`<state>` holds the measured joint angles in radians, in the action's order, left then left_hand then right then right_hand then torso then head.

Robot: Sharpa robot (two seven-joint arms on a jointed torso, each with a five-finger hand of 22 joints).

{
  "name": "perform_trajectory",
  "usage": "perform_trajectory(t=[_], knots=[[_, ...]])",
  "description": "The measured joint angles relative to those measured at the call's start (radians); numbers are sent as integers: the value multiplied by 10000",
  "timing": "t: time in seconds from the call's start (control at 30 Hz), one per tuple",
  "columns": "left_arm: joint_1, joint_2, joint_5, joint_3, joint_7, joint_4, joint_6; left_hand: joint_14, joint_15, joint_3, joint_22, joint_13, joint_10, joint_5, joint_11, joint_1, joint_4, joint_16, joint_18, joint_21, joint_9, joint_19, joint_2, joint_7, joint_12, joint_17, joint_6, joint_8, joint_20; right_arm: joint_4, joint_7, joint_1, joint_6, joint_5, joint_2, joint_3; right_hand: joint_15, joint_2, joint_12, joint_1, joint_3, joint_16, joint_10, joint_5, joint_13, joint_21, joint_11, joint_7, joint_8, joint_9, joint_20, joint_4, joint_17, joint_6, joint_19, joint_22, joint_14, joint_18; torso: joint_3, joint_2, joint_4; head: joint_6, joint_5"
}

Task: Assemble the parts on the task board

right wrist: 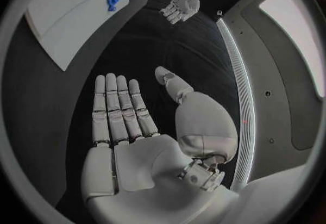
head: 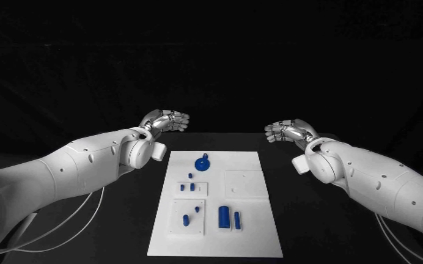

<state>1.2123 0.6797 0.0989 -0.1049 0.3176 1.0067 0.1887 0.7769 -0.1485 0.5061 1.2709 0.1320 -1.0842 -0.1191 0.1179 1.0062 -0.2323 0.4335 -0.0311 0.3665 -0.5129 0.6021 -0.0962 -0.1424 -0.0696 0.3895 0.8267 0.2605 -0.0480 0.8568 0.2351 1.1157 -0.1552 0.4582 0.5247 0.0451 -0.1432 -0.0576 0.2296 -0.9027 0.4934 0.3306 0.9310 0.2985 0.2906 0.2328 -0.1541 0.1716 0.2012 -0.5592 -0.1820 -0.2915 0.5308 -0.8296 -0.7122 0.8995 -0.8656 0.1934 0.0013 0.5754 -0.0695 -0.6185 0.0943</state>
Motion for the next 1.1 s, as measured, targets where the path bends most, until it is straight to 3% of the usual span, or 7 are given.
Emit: perform_trajectory(t=[0.07, 0.17, 0.33, 0.43, 0.53, 0.7, 1.1], knots=[[-4, -46, -92, 0, 33, -98, -60, 0, 0, 0, -1, -27, 0, 45, 0, -12, 0, 0, 0, 0, 0, 0, -12, 0, 0, -9, 0, 0, 0, -118, 97, -12, 48, -100, -35, 93, -1, 54, -211, 21, -89, -45, 152, -4, -335, -96, -8, -36, 45, 84, -39, 18, -181, 35, 40, -57, 1, 1, 10, -20, 6, 50, 1], [-11, -22, -92, -2, 24, -84, -53, -2101, 403, -1378, -1061, -385, 947, 384, -319, -2008, 616, -1195, 1, -1009, 1382, -1606, 237, 386, 207, -1057, -2255, -719, 140, -93, 93, -9, 33, -105, -21, 76, 358, 276, -827, 2422, -1425, -949, -2332, -849, -1117, -724, 409, -499, -472, 1586, 410, 790, -1606, 2226, 1948, -2474, 2341, -491, 16, -27, 11, 62, 2], [-129, 60, -91, 84, 14, 337, 92, -5329, 1021, -3477, -3488, -917, 5760, 844, -813, -6543, 1588, -2987, 159, -2523, 3515, -4120, 662, 975, 488, -2673, -5681, -1794, 336, 331, 80, -49, -119, -183, 162, 35, 981, 446, -1664, 6181, -3425, -2293, -6307, -2067, -2141, -1640, 1053, -1205, -1351, 3865, 1220, 1999, -3714, 5686, 4897, -6182, 5938, -1315, 10, -54, 90, 61, -158], [-282, 154, -112, 191, 60, 874, 343, -6309, 1210, -4112, -6710, -1080, 7784, 979, -959, -7945, 1884, -3527, 158, -2981, 4162, -4878, 783, 1157, 554, -3162, -6717, -2117, 393, 874, 132, -104, -345, -336, 356, -10, 1159, 495, -1918, 7317, -4029, -2700, -7511, -2437, -2446, -1915, 1248, -1408, -1616, 4559, 1459, 2368, -4350, 6734, 5789, -7309, 7027, -1434, 4, -105, 208, 95, -362], [-492, 298, -167, 331, 173, 1602, 798, -6891, 1320, -4491, -9079, -1175, 9009, 1046, -1048, -8791, 2059, -3848, 157, -3254, 4549, -5332, 857, 1261, 582, -3456, -7339, -2316, 427, 1628, 257, -161, -726, -601, 611, -63, 1265, 532, -2071, 7997, -4368, -2943, -8228, -2650, -2632, -2075, 1370, -1530, -1769, 4971, 1604, 2608, -4736, 7359, 6326, -7985, 7677, -1644, -2, -174, 375, 136, -594], [-944, 584, -327, 613, 489, 3127, 1947, -7380, 1415, -4788, -11100, -1253, 10029, 1106, -1125, -9492, 2222, -4119, 156, -3475, 4870, -5693, 919, 1352, 629, -3699, -7858, -2460, 474, 3223, 648, -296, -1692, -1306, 1174, -178, 1356, 553, -2183, 8558, -4674, -3115, -8829, -2801, -2784, -2206, 1461, -1627, -1878, 5317, 1741, 2781, -5057, 7880, 6741, -8547, 8222, -1660, -9, -264, 575, 174, -854], [-1586, 986, -761, 1018, 1414, 5480, 4753, -7733, 1484, -5031, -12689, -1306, 10789, 1144, -1178, -9991, 2327, -4300, 155, -3631, 5111, -5985, 967, 1427, 629, -3885, -8218, -2537, 481, 6522, 1917, -599, -4593, -3431, 2346, -417, 1428, 576, -2261, 8968, -4890, -3272, -9273, -2950, -2897, -2293, 1542, -1717, -1978, 5583, 1821, 2914, -5297, 8250, 7072, -8986, 8609, -1873, -14, -311, 690, 185, -942]])
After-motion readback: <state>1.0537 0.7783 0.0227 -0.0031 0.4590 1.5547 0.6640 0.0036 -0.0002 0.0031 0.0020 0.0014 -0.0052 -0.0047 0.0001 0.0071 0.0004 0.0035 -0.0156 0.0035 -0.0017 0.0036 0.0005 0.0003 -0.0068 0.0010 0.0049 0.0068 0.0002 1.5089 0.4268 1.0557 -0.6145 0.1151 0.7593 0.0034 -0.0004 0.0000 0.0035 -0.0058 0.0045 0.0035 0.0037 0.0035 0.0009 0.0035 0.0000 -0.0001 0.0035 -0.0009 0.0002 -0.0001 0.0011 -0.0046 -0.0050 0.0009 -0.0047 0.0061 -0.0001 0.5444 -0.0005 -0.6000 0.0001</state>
